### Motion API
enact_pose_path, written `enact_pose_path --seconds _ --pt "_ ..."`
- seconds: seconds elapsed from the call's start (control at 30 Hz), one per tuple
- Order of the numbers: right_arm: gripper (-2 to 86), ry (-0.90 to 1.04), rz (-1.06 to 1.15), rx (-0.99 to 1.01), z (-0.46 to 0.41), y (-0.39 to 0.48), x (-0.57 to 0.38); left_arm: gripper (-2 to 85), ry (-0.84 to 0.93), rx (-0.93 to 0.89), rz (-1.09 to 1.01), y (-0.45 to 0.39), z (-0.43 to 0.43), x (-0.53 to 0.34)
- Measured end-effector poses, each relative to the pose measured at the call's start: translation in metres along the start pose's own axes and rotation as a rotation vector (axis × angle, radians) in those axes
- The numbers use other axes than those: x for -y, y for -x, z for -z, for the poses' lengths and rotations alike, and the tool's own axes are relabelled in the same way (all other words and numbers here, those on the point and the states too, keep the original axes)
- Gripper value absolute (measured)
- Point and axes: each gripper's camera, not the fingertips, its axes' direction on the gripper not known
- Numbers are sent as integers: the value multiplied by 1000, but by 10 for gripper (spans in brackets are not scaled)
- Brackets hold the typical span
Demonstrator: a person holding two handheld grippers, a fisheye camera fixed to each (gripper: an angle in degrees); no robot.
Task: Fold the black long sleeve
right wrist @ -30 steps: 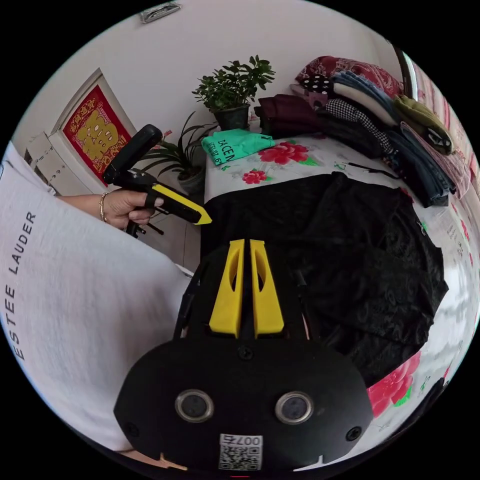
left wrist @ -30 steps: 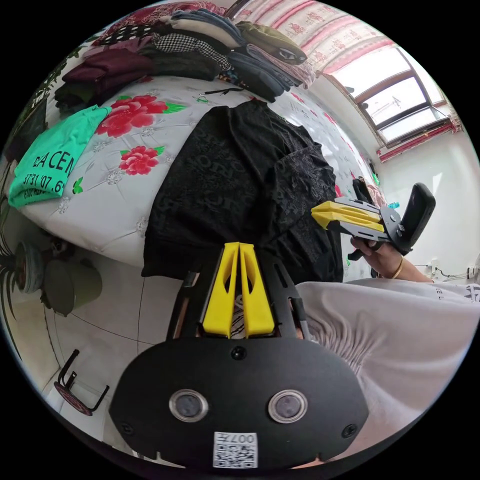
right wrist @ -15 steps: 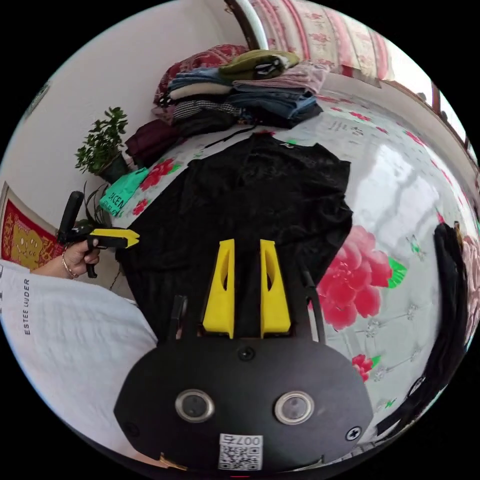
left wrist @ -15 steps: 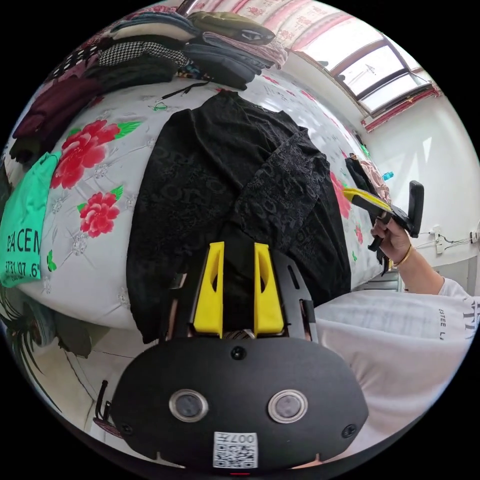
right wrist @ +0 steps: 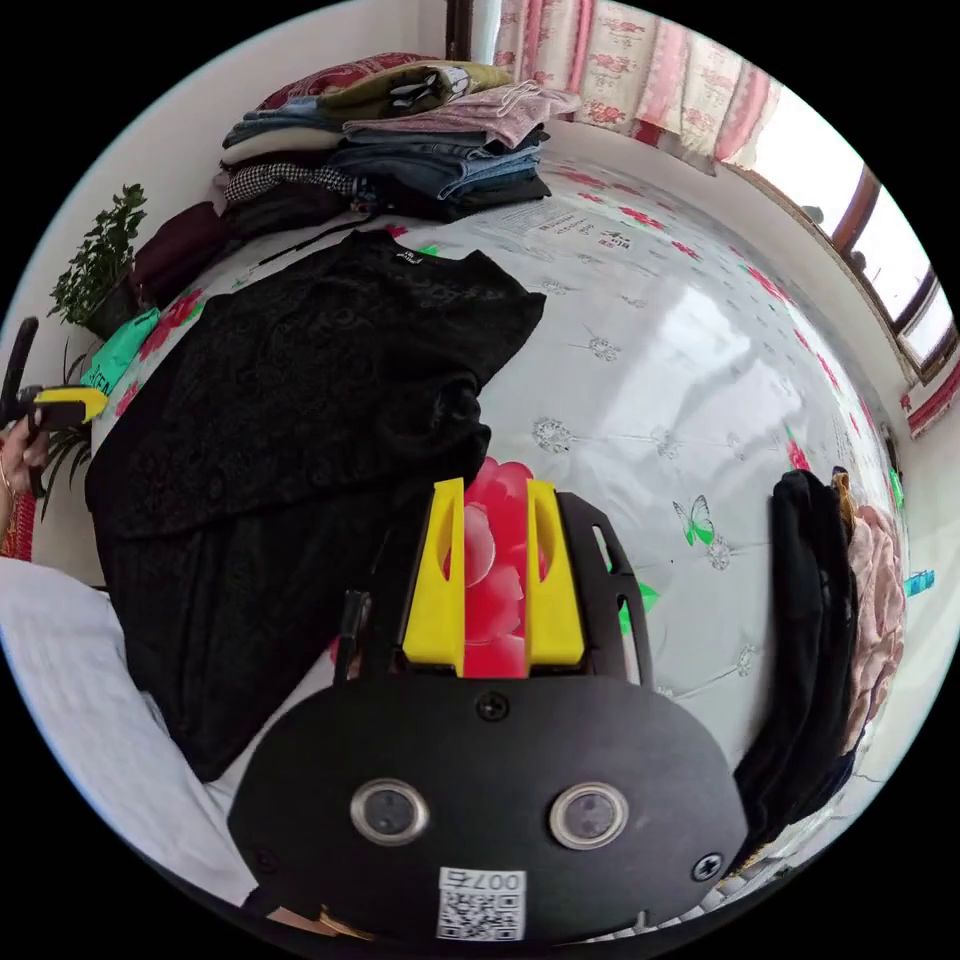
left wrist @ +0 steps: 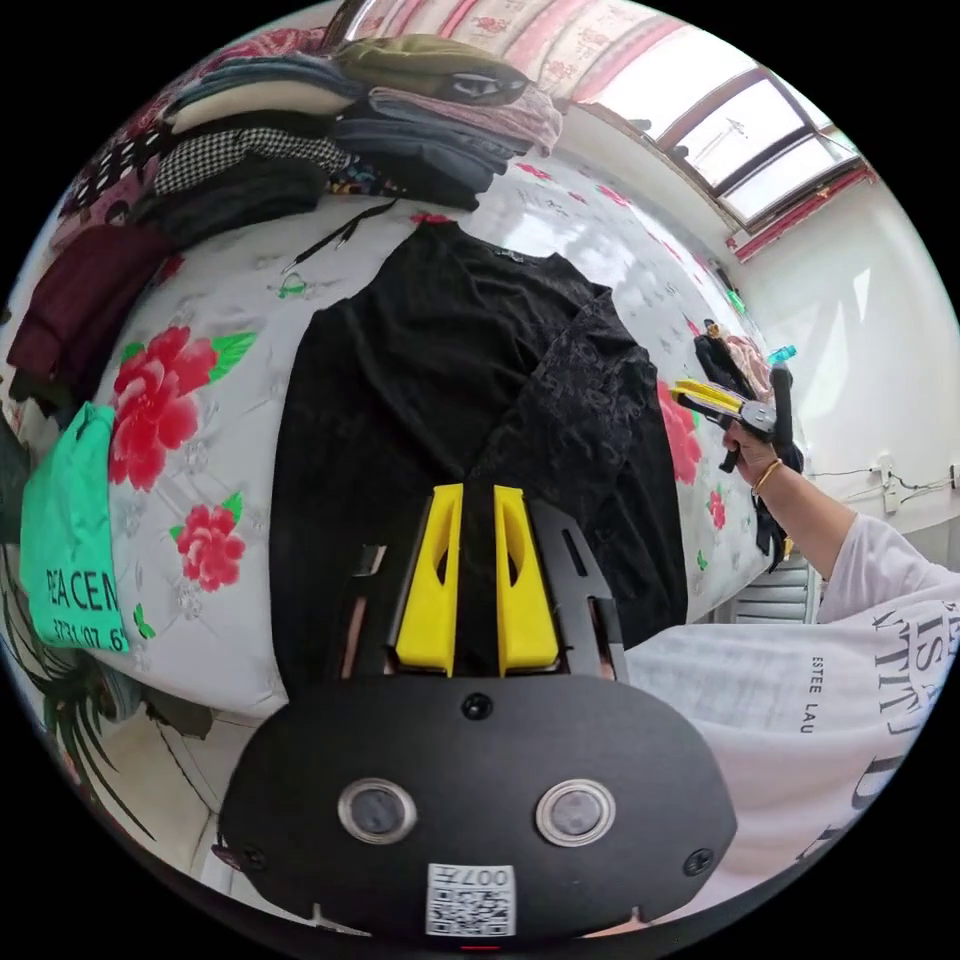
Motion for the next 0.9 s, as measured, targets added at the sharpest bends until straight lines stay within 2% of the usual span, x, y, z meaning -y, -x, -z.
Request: enact_pose_path --seconds 0.17,0.33,0.5,0.63,0.67,0.73,0.77,0.8,0.9 --pt "87 -57 183 -2 -20 -1 16 77 45 -14 -196 -45 -34 117" --pt "82 -82 204 74 -16 -14 26 87 90 -51 -307 -100 -101 238" --pt "71 -164 271 16 11 -22 19 94 194 -52 -387 -158 -184 328" --pt "59 -156 319 96 13 -36 21 78 272 55 -447 -179 -224 350" --pt "53 -153 329 125 8 -37 24 65 224 76 -464 -181 -223 354" --pt "37 -129 352 149 -3 -34 32 42 228 66 -466 -179 -225 359" --pt "26 -56 375 159 -10 -30 40 24 230 51 -468 -176 -225 361" --pt "21 -79 380 178 -7 -31 41 16 221 41 -453 -170 -224 363" --pt "6 -16 292 154 0 -49 43 6 188 23 -405 -153 -219 367"
